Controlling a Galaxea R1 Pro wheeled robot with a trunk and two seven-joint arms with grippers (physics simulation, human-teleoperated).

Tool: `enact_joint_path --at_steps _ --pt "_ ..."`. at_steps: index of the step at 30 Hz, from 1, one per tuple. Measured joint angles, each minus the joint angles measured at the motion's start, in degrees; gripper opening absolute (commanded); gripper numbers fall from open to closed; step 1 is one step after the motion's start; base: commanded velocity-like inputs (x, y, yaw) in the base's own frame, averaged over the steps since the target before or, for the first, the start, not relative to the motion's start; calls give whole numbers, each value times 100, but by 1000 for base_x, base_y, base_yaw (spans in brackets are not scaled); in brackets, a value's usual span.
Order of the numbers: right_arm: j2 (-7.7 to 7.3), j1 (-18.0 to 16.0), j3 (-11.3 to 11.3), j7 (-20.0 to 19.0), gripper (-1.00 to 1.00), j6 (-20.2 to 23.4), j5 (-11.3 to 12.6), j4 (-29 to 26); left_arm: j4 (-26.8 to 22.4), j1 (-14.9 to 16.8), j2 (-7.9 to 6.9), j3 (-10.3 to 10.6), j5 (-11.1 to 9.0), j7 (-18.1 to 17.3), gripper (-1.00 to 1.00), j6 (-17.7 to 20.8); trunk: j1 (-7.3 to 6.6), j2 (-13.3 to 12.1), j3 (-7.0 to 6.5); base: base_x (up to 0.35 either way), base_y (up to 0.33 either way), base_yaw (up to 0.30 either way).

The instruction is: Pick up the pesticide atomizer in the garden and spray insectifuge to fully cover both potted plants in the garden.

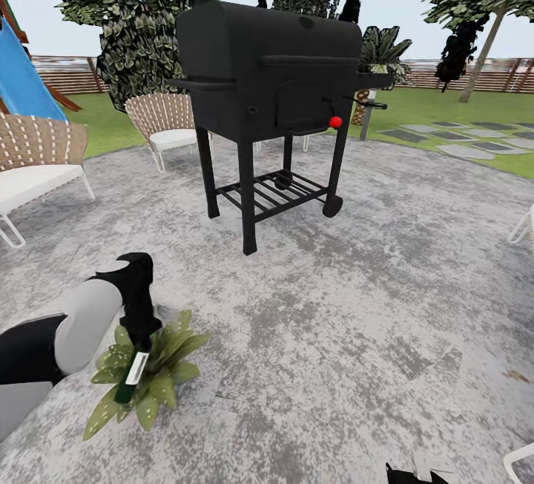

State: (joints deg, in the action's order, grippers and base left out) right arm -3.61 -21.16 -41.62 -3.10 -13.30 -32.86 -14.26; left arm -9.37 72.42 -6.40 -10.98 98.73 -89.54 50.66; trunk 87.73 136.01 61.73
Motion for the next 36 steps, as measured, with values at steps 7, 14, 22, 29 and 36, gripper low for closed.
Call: enact_joint_path --at_steps 7,14,22,29,36 --pt "0 2 -2 0 100 1 0 -2 34 386 82 -5 888 0 -100 226 0 0 0 0 0 0" --pt "0 1 -7 0 100 0 6 -9 70 490 85 -1 1170 0 -100 269 0 0 1 0 0 0" --pt "0 2 -9 7 100 0 10 -9 79 408 83 -11 1175 2 -100 262 0 0 1 0 0 141" --pt "0 1 -9 8 100 0 10 -9 96 388 77 -28 1183 0 -100 270 0 0 1 0 0 101" --pt "0 1 -9 8 100 0 10 -9 96 333 144 -53 1174 0 -100 268 1 0 1 0 0 2"
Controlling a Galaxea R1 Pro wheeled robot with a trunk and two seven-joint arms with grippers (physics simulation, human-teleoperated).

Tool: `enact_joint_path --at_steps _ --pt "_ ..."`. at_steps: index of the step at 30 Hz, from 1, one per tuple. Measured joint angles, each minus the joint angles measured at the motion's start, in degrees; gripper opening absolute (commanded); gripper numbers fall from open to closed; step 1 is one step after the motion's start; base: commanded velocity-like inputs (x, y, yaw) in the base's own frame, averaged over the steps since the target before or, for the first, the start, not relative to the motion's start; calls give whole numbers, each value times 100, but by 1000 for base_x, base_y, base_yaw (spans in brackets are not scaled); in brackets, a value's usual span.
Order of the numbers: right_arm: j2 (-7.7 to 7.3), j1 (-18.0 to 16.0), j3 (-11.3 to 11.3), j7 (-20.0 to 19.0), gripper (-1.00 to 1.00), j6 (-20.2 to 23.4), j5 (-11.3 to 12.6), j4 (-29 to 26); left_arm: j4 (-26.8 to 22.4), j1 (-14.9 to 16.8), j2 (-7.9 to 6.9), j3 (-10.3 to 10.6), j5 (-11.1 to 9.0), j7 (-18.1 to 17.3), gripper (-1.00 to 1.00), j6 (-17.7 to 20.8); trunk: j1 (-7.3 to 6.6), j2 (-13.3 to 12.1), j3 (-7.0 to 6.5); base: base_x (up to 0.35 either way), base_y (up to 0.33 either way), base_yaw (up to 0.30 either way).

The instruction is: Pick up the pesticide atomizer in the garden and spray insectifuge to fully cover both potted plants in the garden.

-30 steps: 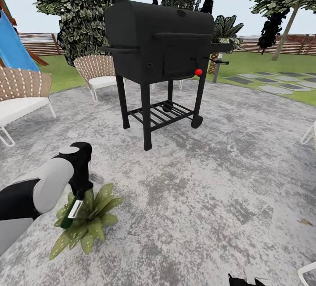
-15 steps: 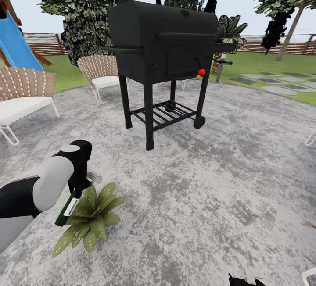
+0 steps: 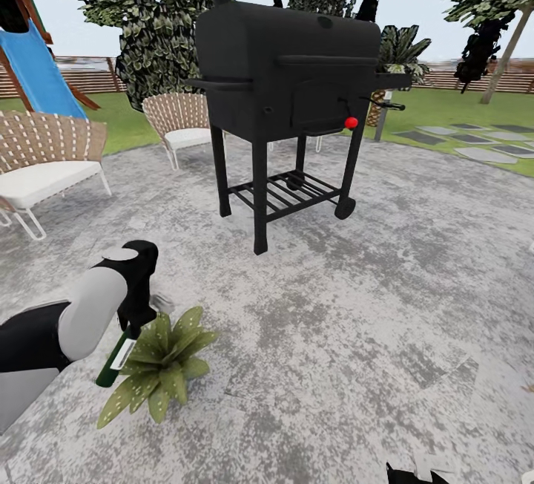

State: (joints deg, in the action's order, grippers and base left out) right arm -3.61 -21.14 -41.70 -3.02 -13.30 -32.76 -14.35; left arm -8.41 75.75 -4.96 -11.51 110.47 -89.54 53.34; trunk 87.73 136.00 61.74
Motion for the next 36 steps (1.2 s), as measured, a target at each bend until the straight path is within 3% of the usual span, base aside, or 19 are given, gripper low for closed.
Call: enact_joint_path --at_steps 4,8,12,20,28,36 --pt "0 1 0 -5 100 0 -1 0 -1 -26 239 -10 -3 0 -100 4 0 0 0 0 0 0" --pt "0 0 0 -8 100 0 -1 0 -17 -149 333 18 0 0 -100 18 0 0 0 0 0 0" --pt "0 0 0 -8 100 0 -1 0 -24 -211 298 62 3 0 -100 27 0 0 0 0 0 0" --pt "-11 1 0 -8 100 0 -1 -2 -25 -286 74 106 11 -1 -100 20 0 0 0 0 0 0" --pt "-33 1 0 -8 100 -1 -1 -9 -21 -392 302 69 8 0 -100 27 0 0 0 0 0 0" --pt "-25 1 0 -8 100 0 -1 -2 -43 -574 156 110 7 -1 -100 20 0 0 0 0 0 0"
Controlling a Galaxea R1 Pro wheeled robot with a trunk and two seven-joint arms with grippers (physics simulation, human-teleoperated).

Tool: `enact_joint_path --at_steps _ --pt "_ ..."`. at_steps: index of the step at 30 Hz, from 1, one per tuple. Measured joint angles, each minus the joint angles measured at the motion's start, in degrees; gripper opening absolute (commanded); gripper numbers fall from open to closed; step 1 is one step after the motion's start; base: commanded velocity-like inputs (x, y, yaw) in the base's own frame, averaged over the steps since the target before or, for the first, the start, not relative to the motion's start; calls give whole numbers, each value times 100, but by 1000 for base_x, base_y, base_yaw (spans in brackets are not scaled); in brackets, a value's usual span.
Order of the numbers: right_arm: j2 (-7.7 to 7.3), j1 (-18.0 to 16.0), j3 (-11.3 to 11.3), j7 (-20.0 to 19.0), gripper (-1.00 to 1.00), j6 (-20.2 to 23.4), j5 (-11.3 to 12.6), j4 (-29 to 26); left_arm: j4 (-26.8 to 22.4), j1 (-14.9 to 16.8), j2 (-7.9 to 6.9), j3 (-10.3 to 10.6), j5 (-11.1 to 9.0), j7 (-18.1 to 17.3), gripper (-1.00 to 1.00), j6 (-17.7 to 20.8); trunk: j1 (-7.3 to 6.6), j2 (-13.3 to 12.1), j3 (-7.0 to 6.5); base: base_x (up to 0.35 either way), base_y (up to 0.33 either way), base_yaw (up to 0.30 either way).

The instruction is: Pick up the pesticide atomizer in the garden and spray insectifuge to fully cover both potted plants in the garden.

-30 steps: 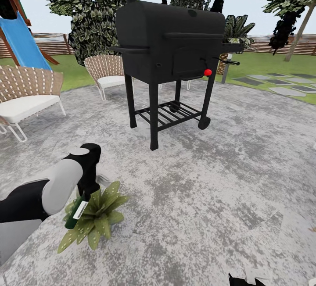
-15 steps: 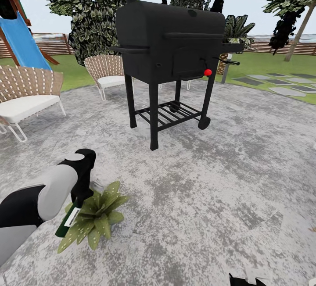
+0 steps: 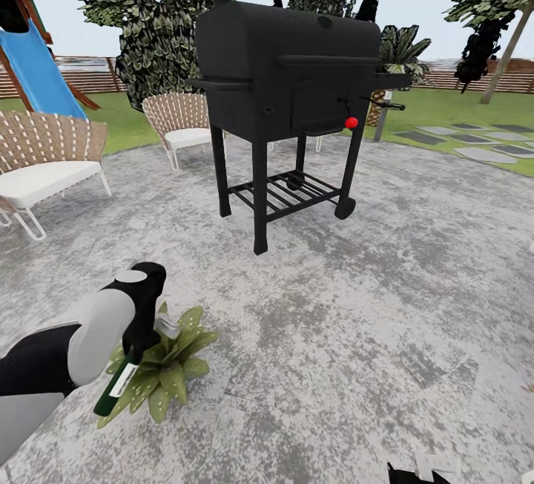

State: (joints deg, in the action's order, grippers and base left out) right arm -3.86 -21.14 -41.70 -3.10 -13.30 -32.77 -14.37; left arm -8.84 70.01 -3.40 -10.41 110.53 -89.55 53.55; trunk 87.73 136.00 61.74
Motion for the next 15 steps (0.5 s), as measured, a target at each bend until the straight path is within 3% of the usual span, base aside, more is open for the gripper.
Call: enact_joint_path --at_steps 3,10,15 --pt "6 0 -1 6 100 0 1 1 -27 -28 12 -10 -4 1 -100 -2 0 0 0 0 0 99" --pt "7 0 0 8 100 0 2 1 -68 1 64 -31 -4 3 -100 7 0 0 0 0 0 252" --pt "7 0 0 7 100 0 1 2 -76 10 64 -22 -5 1 -100 7 0 0 0 0 0 59"
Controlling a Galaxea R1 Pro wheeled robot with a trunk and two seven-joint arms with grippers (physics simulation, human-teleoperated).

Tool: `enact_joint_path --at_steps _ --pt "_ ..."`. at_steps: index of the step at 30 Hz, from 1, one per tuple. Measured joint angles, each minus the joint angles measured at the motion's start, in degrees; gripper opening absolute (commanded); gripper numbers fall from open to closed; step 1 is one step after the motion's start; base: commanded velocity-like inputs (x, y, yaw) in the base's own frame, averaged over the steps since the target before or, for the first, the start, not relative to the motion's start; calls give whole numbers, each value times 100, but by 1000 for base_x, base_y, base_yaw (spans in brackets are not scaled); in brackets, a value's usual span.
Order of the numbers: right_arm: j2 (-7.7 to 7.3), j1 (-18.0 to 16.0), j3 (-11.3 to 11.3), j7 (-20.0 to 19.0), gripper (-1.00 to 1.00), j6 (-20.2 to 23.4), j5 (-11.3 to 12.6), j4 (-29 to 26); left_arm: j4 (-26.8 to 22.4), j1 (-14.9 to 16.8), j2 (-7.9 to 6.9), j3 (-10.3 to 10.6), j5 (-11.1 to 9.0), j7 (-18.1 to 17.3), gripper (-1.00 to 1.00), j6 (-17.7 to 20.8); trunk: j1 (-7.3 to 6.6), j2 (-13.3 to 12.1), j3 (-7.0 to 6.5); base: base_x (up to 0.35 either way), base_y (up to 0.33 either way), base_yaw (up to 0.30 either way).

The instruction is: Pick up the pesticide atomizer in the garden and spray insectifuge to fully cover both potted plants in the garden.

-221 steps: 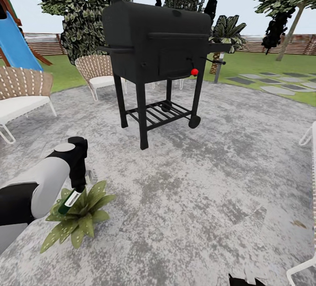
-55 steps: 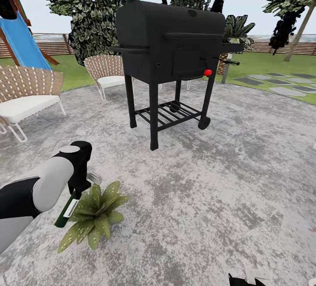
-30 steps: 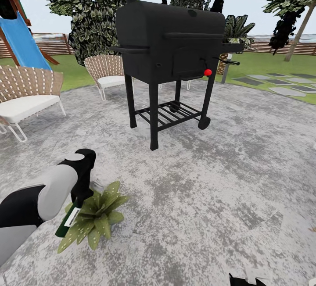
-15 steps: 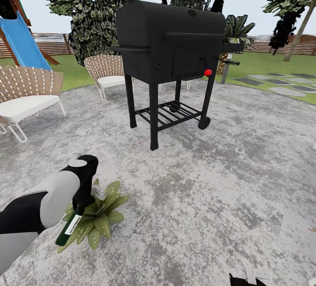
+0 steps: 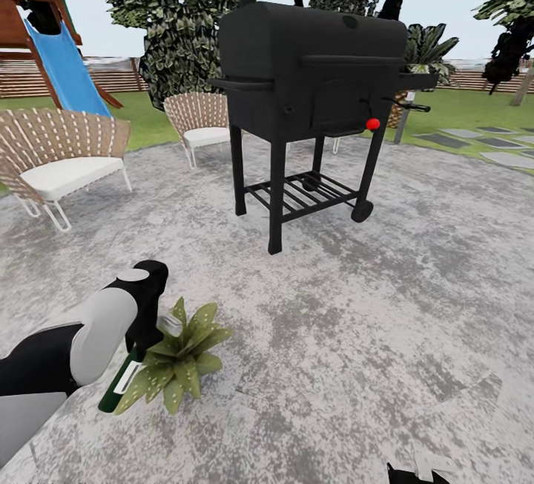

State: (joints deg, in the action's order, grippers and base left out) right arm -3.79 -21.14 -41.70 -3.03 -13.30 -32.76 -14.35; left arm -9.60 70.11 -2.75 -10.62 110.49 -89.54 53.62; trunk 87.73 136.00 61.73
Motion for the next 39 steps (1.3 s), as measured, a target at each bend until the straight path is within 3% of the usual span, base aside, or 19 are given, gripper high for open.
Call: enact_joint_path --at_steps 24,35,39 --pt "9 -1 0 -2 100 0 0 0 -18 9 8 -3 5 0 -100 44 0 0 0 -47 -20 45" --pt "9 0 0 0 100 0 0 0 -20 6 1 -2 9 0 -100 62 0 0 0 -121 -124 4" --pt "17 0 0 1 100 0 1 0 -20 6 0 -4 9 2 -100 62 0 0 0 -1 -1 261"
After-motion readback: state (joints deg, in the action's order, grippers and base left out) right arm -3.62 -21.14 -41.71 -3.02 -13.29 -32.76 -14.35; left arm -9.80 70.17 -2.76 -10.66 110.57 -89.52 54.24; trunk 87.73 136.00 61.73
